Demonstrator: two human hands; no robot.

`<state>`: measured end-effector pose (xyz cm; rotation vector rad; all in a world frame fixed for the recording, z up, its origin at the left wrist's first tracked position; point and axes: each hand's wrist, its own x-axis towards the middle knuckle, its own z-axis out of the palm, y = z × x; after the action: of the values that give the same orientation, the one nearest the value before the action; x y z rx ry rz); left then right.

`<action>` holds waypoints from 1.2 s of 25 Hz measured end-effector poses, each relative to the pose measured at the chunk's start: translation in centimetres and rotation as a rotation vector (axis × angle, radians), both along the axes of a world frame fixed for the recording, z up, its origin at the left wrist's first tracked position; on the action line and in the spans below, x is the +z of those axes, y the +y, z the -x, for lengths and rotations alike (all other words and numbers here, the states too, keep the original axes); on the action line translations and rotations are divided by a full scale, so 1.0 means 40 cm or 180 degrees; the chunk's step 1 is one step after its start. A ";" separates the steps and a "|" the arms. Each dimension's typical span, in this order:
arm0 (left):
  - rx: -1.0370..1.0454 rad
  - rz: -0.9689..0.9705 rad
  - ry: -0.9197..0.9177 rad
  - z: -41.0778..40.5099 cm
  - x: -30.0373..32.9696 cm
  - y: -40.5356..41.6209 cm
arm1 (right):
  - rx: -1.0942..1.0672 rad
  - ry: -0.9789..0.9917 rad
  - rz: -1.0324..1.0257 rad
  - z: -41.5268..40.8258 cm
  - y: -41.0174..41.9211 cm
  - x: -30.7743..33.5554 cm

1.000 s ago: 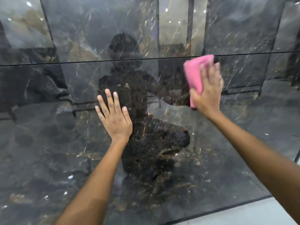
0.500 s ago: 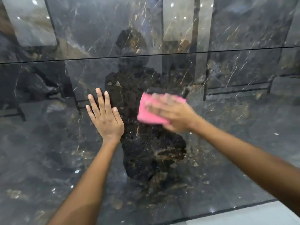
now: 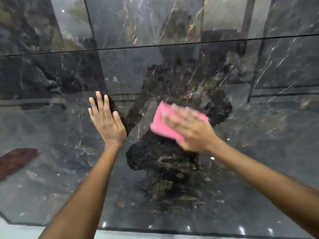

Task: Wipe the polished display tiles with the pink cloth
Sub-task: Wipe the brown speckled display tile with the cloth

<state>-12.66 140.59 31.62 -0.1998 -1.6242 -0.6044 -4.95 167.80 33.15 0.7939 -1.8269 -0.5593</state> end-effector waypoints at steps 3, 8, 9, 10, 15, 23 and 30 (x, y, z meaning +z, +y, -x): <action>0.0054 -0.0152 -0.0011 -0.006 -0.006 0.003 | -0.0005 0.0475 0.1872 0.023 -0.068 0.148; -0.0021 -0.0204 -0.0398 -0.039 -0.051 0.017 | 0.0031 -0.0435 -0.1158 0.022 -0.177 -0.172; -0.0052 -0.0157 -0.0610 -0.055 -0.098 0.024 | -0.0102 -0.0668 -0.1865 0.010 -0.157 -0.212; -0.0061 -0.0088 -0.0825 -0.072 -0.150 0.030 | -0.0045 -0.0703 -0.2038 0.008 -0.128 -0.218; 0.0081 0.0314 -0.1434 -0.116 -0.324 0.032 | 0.0373 0.0055 0.0925 0.009 0.031 -0.070; 0.0200 0.0225 -0.1473 -0.098 -0.499 -0.005 | -0.0018 -0.0690 -0.0722 -0.016 0.007 -0.454; -0.0082 0.0184 -0.0971 -0.045 -0.559 -0.021 | 0.0121 0.0296 0.0933 0.062 -0.209 -0.398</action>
<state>-10.87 139.77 9.28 -0.1771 -1.9376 -0.6306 -7.43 159.42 17.24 0.5928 -1.7531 -0.2891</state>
